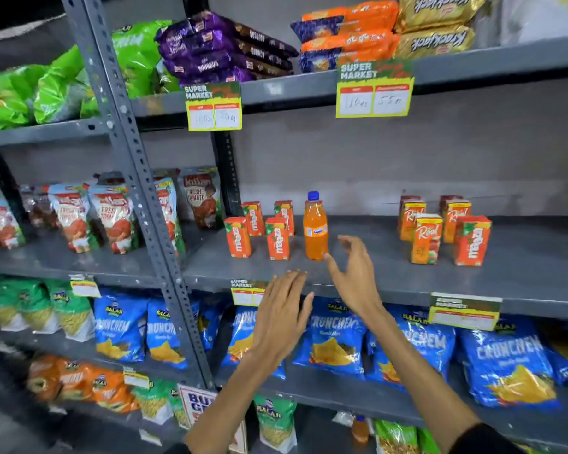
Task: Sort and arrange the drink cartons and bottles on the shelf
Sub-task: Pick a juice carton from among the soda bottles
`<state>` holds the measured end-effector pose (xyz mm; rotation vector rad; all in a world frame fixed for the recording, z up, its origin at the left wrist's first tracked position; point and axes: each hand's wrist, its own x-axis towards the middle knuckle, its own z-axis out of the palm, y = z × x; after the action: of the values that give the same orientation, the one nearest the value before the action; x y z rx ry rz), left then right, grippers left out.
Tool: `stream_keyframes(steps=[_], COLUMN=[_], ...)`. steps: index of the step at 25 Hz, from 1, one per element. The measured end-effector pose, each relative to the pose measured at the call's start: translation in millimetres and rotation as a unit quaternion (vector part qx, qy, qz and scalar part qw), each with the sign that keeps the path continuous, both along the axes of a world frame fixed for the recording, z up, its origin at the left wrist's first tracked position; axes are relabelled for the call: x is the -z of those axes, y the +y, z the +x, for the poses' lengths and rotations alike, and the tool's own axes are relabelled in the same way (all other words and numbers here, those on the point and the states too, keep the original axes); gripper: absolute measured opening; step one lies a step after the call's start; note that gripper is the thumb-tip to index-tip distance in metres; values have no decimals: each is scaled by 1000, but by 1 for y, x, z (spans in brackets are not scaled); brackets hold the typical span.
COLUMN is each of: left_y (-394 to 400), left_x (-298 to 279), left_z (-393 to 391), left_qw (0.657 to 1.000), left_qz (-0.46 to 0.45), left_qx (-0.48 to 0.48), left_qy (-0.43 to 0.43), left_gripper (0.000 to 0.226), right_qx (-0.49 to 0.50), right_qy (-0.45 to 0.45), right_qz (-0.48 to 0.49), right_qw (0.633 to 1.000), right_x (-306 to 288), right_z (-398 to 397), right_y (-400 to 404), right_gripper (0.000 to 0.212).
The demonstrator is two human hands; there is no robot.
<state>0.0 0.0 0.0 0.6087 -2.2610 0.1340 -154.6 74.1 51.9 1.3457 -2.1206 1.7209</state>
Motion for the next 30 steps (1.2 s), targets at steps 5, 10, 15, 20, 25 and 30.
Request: stream_keyframes(steps=[5, 10, 15, 20, 25, 30], left_y=[-30, -38, -33, -10, 53, 129], left_x=[-2, 2, 1, -1, -8, -16], left_z=[-14, -20, -21, -33, -83, -152], left_qw=[999, 996, 996, 996, 995, 994], left_qz=[0, -1, 3, 15, 42, 59], left_qx=[0, -9, -16, 19, 46, 58], left_qy=[-53, -90, -93, -85, -77, -75], left_gripper=[47, 49, 50, 42, 43, 47], right_qx=[-14, 17, 20, 22, 30, 89], right_qy=[-91, -111, -117, -108, -95, -90], right_qz=[65, 26, 2, -2, 5, -4], right_qw=[994, 993, 993, 994, 995, 992], right_x=[-18, -13, -12, -10, -15, -18], right_z=[-18, -26, -30, -44, -89, -163], right_y=[-68, -93, -79, -20, 70, 170], right_gripper=[81, 68, 62, 64, 57, 45])
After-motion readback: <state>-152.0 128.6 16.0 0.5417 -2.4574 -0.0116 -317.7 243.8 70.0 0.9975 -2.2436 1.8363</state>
